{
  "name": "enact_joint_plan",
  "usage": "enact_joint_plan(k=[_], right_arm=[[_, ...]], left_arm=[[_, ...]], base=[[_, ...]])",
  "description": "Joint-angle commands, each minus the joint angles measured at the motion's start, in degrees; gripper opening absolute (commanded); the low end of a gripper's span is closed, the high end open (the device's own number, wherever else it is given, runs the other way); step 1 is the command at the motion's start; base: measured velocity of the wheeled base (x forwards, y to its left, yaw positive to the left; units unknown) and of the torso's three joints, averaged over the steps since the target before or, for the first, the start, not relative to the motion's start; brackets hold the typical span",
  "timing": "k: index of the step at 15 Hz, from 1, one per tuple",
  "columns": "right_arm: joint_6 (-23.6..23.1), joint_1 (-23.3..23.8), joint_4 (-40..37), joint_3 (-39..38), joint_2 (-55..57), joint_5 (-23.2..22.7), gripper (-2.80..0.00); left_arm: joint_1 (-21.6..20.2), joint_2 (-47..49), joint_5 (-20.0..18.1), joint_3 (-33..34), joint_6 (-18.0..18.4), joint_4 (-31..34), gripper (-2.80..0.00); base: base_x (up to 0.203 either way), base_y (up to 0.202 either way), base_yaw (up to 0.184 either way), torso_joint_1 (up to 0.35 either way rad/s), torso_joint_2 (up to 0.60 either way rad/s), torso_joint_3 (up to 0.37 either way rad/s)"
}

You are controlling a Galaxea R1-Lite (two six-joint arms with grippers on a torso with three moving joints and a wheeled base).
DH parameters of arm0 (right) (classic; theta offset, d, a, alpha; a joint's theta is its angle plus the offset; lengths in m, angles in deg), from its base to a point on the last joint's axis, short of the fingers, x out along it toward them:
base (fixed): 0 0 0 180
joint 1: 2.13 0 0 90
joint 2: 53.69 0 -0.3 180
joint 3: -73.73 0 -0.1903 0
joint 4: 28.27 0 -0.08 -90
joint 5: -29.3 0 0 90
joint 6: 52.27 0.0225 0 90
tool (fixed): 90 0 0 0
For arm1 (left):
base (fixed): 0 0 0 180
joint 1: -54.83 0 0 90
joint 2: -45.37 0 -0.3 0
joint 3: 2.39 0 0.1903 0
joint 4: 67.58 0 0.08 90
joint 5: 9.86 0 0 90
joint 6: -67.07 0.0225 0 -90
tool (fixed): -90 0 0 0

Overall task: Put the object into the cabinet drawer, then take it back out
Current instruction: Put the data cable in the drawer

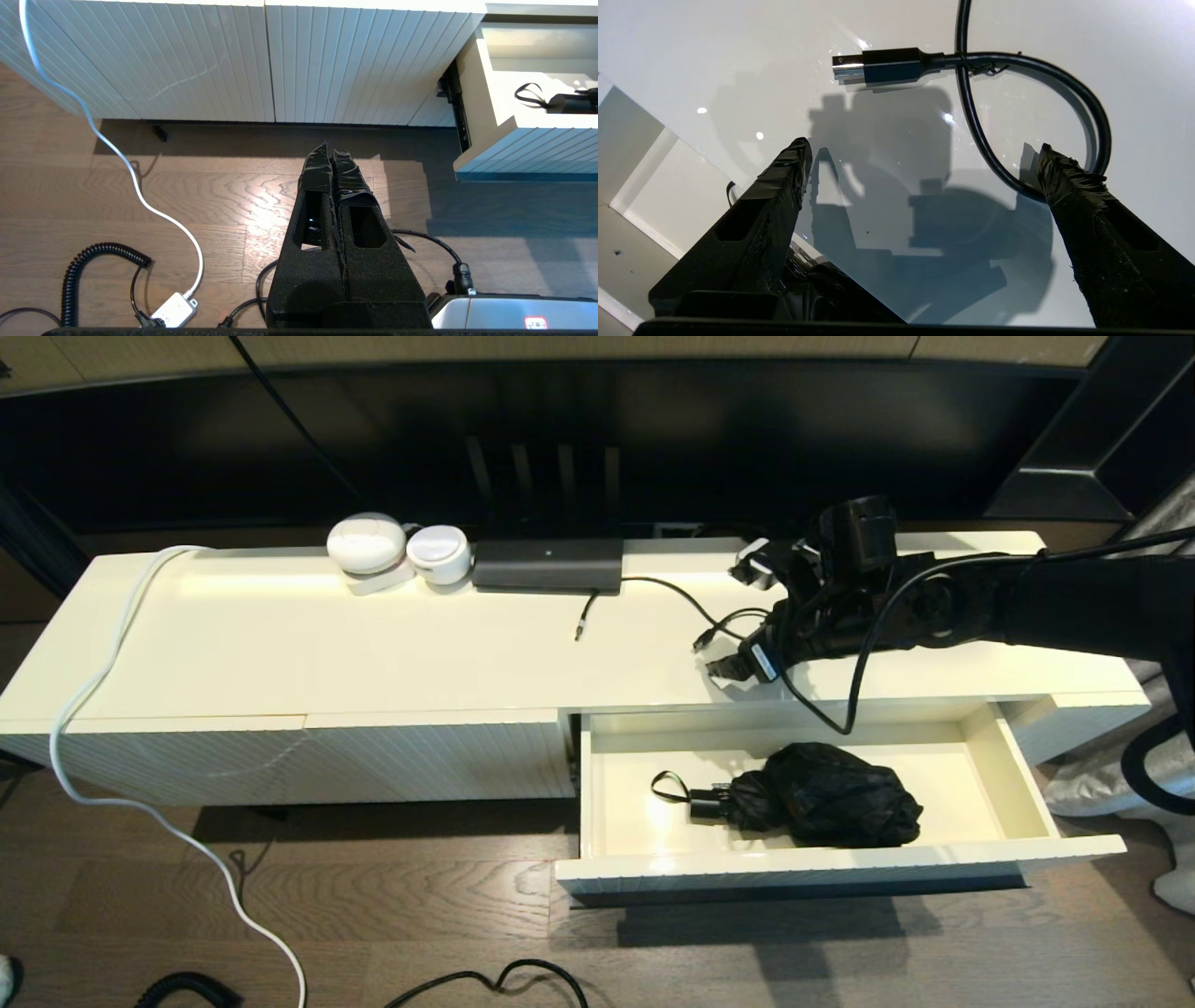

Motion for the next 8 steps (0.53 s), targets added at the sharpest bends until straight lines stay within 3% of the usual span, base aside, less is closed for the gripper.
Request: enact_joint_plan(k=[1,8], right_arm=[[-1.1,0.4,0.0,0.1,-1.0,-0.9,0.00],[-1.2,1.2,0.3,0.1,-0.1,-4.0,0.00]], left_arm=[[0.0,0.1,0.0,0.0,0.0,0.0,-2.80],[0.0,0.1,0.0,0.0,-0.1,0.0,-2.80]], base=[[0.000,0.000,0.000,0.000,0.00,0.000],[0.000,0.000,0.000,0.000,0.00,0.000]])
